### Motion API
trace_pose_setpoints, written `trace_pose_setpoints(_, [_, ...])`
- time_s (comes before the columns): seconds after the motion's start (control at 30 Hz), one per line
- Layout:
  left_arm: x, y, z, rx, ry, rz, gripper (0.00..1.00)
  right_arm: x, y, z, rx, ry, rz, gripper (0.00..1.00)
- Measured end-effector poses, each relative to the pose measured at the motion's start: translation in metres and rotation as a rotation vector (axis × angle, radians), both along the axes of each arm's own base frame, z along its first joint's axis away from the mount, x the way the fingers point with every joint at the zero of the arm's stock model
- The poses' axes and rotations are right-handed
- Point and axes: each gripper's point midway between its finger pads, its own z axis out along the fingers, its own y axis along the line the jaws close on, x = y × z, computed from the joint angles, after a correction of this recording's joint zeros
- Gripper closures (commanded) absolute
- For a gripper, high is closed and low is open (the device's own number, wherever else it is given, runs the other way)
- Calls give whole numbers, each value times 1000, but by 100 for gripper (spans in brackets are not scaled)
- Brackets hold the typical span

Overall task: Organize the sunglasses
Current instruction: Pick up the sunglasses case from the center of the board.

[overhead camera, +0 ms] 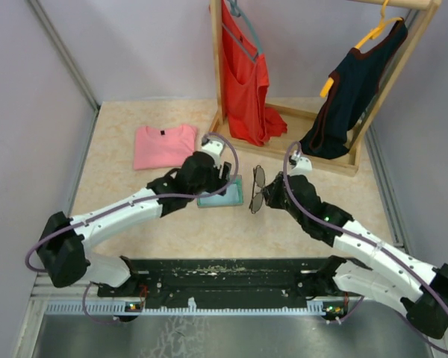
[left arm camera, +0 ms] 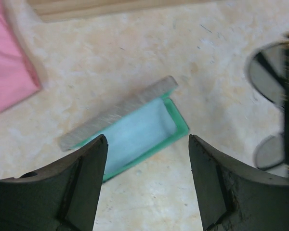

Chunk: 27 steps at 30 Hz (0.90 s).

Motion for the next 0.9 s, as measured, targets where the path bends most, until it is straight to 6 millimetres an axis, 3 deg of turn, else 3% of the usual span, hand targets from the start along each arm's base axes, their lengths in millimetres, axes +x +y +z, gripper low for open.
trace_pose_setpoints(0.17, [36, 24, 26, -1, -23, 2, 25, -8, -18, 12, 14, -37, -39, 100])
trace_pose_setpoints(0.3, [48, 0, 60, 70, -82, -168, 27, -19, -28, -2, -3, -12, -34, 100])
trace_pose_setpoints(0.4, [50, -11, 67, 144, -124, -290, 29, -27, -31, -11, -12, 6, -21, 100])
trace_pose_setpoints(0.6, [52, -3, 46, 278, -146, -475, 29, -38, -28, -11, 19, 15, 31, 100])
trace_pose_setpoints(0.9, [76, 19, -3, 249, 45, -665, 32, -47, -20, -7, 53, 25, 93, 100])
